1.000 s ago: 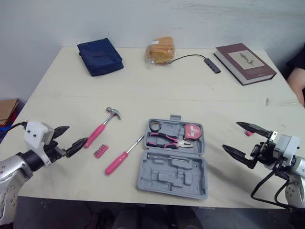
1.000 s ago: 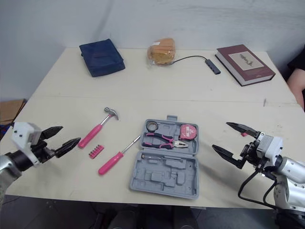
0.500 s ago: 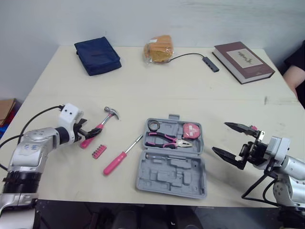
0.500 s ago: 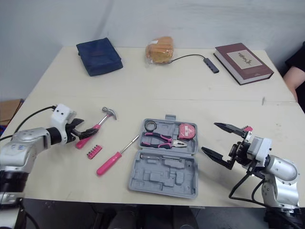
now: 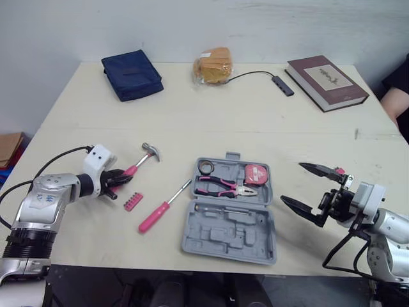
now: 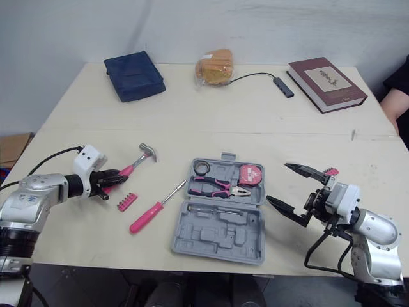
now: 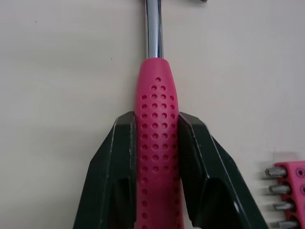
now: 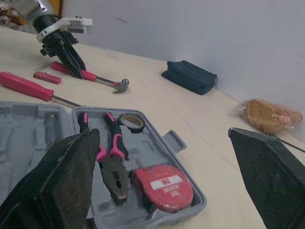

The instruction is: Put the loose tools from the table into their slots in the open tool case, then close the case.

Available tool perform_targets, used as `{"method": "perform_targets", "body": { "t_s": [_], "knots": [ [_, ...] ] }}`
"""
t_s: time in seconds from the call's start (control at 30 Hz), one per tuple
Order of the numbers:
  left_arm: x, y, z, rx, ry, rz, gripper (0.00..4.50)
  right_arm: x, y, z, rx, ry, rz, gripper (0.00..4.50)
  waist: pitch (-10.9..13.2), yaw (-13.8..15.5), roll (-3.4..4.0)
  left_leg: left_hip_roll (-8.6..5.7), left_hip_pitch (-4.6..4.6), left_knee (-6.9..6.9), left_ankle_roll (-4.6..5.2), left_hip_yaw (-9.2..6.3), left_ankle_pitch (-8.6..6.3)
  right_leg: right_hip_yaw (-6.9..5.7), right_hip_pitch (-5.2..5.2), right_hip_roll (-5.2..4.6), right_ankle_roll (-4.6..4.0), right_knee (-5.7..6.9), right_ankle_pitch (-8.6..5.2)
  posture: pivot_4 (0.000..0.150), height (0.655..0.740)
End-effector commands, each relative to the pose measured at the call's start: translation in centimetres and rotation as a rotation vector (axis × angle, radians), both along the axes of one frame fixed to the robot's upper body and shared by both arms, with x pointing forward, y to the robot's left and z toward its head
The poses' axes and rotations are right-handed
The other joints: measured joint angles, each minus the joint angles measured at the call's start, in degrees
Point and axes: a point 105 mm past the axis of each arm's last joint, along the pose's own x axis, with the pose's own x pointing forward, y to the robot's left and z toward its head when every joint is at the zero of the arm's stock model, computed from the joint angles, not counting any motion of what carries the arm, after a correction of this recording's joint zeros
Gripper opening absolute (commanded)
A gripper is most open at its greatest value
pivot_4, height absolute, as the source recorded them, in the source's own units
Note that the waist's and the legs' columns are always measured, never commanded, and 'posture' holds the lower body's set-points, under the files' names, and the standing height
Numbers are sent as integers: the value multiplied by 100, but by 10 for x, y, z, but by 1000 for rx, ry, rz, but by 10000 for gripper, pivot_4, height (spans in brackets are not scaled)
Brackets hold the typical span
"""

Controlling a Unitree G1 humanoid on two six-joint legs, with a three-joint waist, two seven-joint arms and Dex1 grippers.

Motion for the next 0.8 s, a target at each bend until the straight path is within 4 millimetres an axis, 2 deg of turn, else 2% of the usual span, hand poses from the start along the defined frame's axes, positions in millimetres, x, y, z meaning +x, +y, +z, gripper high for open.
{"method": "perform_targets", "body": {
  "t_s": [0.03, 0.1, 0.2, 0.27, 0.33, 0.5, 0.6, 0.73, 0.8],
  "knots": [
    [10, -4, 30, -22, -224, -42, 5238, -3, -5, 8, -32, -20, -32, 45000, 1, 18, -1, 0, -2, 1, -1, 0, 1, -1, -1, -1, 0, -1, 0, 1500, 7400],
    [10, -15, 53, -56, -355, -126, 5238, -3, -13, 9, -46, -22, -66, 45000, 5, 64, -9, -1, -10, 6, -7, -2, 5, -6, -4, -2, 0, -5, 0, 1500, 7400],
    [1, -30, 69, -57, -418, -247, 5238, -3, -26, 11, -50, -20, -106, 45000, 5, 121, -13, -1, -26, 8, -27, -2, 15, -10, -16, -2, 0, -10, 0, 1500, 7400],
    [-17, -76, 93, -142, -391, -479, 5238, -8, -39, 7, -119, 3, -107, 45000, 6, 127, -15, -1, -30, 5, -26, -1, 14, -10, -15, -1, 1, -17, 0, 1500, 7400],
    [-28, -108, 105, -213, -329, -605, 5238, -14, -42, 1, -163, 37, -77, 45000, 8, 210, -18, -2, -47, 10, -21, -9, 13, -19, -16, -4, 4, -15, 2, 1500, 7400],
    [-51, -161, 95, -52, -265, -892, 5238, -25, -48, -4, -155, 113, -83, 45000, 2, 236, -4, -7, -63, 38, -16, -14, 10, -26, -14, 2, 11, -14, 6, 1500, 7400],
    [-63, -186, 91, -72, -222, -989, 5238, -31, -52, -4, -154, 136, -109, 45000, 4, 188, -5, -4, -58, 40, -19, -7, 12, -18, -16, 14, 11, -14, 6, 1500, 7400],
    [-75, -206, 74, -47, -113, -1051, 5238, -43, -59, -9, -174, 171, -129, 45000, 7, 144, -9, -3, -60, 51, -14, -11, 13, -16, -15, 16, 11, -4, 6, 1500, 7400],
    [-77, -209, 68, -23, -78, -1059, 5238, -46, -61, -10, -178, 173, -138, 45000, 7, 131, -9, -4, -57, 51, -13, -9, 13, -12, -14, 16, 11, -1, 6, 1500, 7400]
  ]
}}
